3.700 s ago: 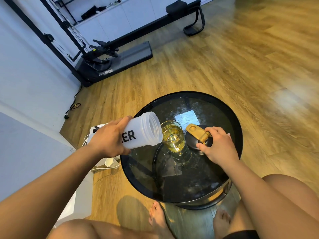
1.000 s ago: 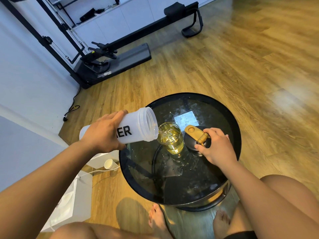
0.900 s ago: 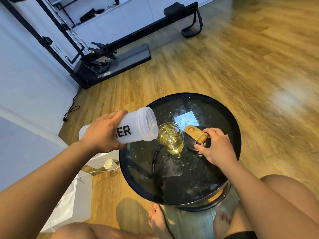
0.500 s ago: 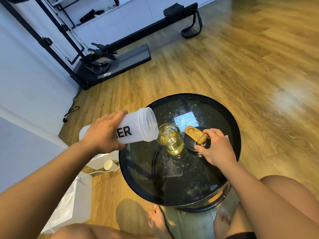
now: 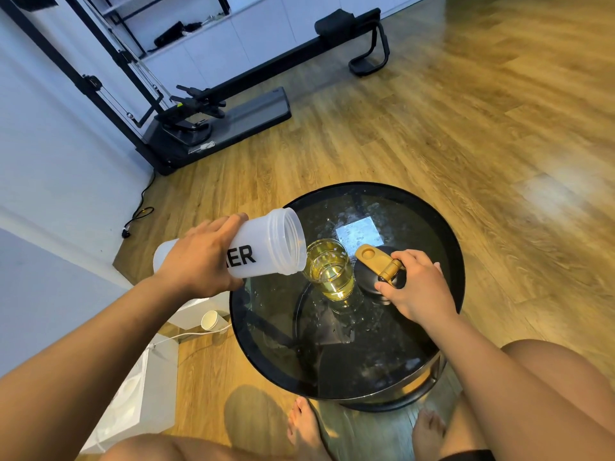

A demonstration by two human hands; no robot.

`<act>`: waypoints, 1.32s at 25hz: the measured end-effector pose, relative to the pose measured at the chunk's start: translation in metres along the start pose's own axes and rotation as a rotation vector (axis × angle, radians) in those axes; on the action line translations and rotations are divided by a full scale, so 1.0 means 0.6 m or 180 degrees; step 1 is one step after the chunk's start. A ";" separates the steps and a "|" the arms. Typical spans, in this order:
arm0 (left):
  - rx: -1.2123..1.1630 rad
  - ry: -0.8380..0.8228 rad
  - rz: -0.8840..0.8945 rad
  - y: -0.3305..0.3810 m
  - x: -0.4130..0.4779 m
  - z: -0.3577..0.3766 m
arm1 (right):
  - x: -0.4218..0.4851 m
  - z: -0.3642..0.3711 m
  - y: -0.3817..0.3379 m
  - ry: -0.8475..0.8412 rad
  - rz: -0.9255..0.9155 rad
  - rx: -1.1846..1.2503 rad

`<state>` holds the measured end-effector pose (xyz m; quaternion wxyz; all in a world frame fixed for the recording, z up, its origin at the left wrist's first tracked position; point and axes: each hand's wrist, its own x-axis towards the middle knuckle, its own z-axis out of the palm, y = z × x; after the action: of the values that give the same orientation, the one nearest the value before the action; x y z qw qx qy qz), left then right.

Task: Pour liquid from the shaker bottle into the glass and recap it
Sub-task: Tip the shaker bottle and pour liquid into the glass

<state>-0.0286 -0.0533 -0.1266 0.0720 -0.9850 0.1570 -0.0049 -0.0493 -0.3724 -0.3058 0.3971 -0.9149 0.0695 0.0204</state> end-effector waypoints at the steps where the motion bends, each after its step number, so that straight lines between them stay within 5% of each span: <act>1: 0.0006 0.0006 0.0000 0.000 0.001 -0.001 | 0.000 0.000 0.000 0.0000 0.0000 0.0003; 19: 0.0522 0.0453 0.0397 0.016 0.016 -0.028 | 0.001 0.002 0.002 0.0000 -0.0014 0.0027; 33: 0.1730 0.0896 0.1496 0.036 0.039 -0.063 | 0.005 0.007 0.006 0.0021 -0.0056 -0.0034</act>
<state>-0.0145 -0.0860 -0.0924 0.3073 -0.8568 0.3798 -0.1649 -0.0465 -0.3720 -0.3117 0.3922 -0.9176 0.0625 0.0143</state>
